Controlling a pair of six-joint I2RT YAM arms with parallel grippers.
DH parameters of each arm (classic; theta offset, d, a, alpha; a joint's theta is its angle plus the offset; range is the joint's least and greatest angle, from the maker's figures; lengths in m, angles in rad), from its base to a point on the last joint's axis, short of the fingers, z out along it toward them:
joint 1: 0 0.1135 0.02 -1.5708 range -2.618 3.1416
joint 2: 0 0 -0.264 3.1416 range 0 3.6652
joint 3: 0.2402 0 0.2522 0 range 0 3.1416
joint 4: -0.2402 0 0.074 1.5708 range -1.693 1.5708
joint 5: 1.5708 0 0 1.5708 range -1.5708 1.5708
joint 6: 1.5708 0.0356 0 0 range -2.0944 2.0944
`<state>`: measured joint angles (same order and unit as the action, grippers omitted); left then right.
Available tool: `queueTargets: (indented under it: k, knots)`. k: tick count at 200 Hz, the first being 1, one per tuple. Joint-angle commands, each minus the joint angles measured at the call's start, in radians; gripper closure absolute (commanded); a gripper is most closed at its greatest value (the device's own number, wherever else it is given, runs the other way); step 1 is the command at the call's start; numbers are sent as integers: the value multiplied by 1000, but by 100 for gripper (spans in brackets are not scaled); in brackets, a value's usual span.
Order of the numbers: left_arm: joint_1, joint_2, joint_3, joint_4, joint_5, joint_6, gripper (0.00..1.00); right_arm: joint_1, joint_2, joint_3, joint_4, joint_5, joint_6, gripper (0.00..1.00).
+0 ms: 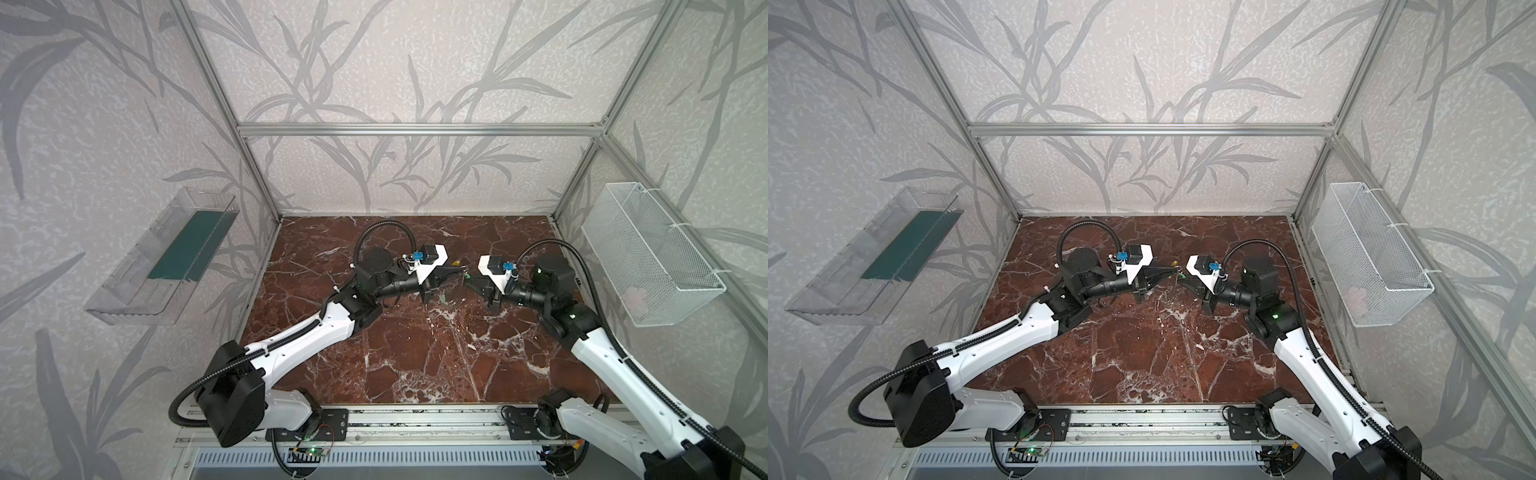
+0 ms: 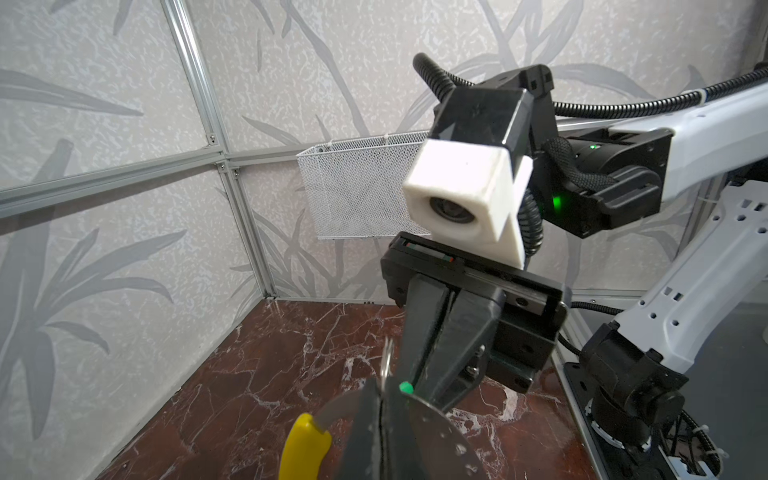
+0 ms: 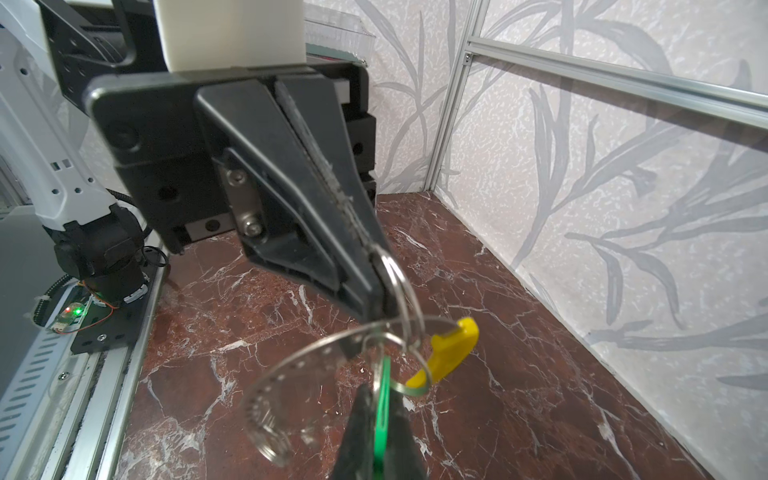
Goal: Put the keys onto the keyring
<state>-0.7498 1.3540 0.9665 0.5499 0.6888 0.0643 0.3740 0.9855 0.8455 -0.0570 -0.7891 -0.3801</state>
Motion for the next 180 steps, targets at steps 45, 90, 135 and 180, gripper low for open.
queueTargets:
  k: [45,90,135,180]
  knots:
    - [3,43,-38,229,80,-137,100,6,4,89,-168,-45,-134,67]
    - [14,43,-30,198,108,-120,100,-176,-142,-9,-75,-103,-34,60]
    - [18,49,-14,172,130,-111,100,-224,-148,-16,69,-225,99,62]
    - [17,53,4,146,147,-93,100,-203,-70,4,238,-321,248,68]
